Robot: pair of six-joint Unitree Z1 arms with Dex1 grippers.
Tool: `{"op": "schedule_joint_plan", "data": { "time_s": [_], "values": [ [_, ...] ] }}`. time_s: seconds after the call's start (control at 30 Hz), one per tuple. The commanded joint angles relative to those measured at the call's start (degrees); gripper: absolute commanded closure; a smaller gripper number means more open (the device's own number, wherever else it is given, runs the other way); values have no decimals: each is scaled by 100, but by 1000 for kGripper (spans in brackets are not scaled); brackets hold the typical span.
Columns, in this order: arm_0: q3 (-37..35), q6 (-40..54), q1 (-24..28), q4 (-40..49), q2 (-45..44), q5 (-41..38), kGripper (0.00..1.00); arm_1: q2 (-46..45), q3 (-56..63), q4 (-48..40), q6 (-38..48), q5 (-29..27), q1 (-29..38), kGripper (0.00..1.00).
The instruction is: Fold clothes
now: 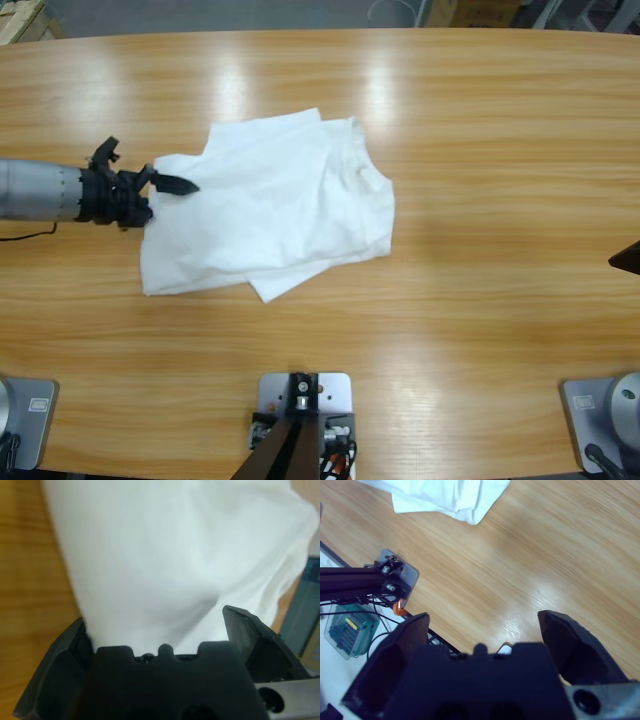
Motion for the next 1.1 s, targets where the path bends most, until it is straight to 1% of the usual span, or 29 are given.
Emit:
{"op": "schedule_joint_plan", "data": {
  "time_s": [0.03, 0.07, 0.1, 0.3, 0.43, 0.47, 0.5, 0.53, 0.6, 0.7, 0.77, 0.87, 0.93, 1.0, 1.1],
  "values": [
    [268, -124, -1, -732, 550, -425, 636, -131, 186, 9, 73, -15, 51, 118],
    [298, -115, -1, -885, 538, -532, 920, -128, 184, 9, 73, -15, 51, 119],
    [325, -106, -1, -1029, 520, -620, 1000, -129, 193, 7, 73, -15, 51, 116],
    [664, -76, 16, -1787, 464, -743, 1000, -186, 231, -25, 73, 8, 51, 122],
    [922, -74, 99, -2404, 462, -784, 1000, -194, 237, -35, 73, 46, 51, 143],
    [973, -101, 180, -2523, 462, -796, 1000, -193, 240, -35, 73, 66, 51, 173],
    [991, -124, 306, -2581, 464, -819, 1000, -198, 247, -41, 73, 73, 51, 223],
    [1000, -196, 496, -2620, 464, -922, 1000, -209, 254, -67, 73, 73, 51, 234],
    [1000, -271, 939, -2695, 376, -1220, 1000, -173, 270, -141, 73, 71, 49, 234],
    [938, -322, 1818, -2678, 388, -1692, 1000, -136, 307, -183, 73, 78, 42, 233],
    [882, -319, 2298, -2671, 422, -2051, 1000, -126, 295, -171, 73, 125, 44, 233],
    [792, -294, 2656, -2681, 404, -2401, 1000, -108, 302, -169, 73, 139, 42, 232],
    [722, -285, 2685, -2688, 225, -2490, 1000, -98, 319, -181, 73, 146, 42, 230],
    [618, -366, 2597, -2688, 142, -2596, 1000, 8, 289, -169, 73, 213, 42, 231],
    [500, -545, 2265, -2688, 176, -2615, 1000, 41, 325, -218, 73, 222, 44, 231]
  ]
}}
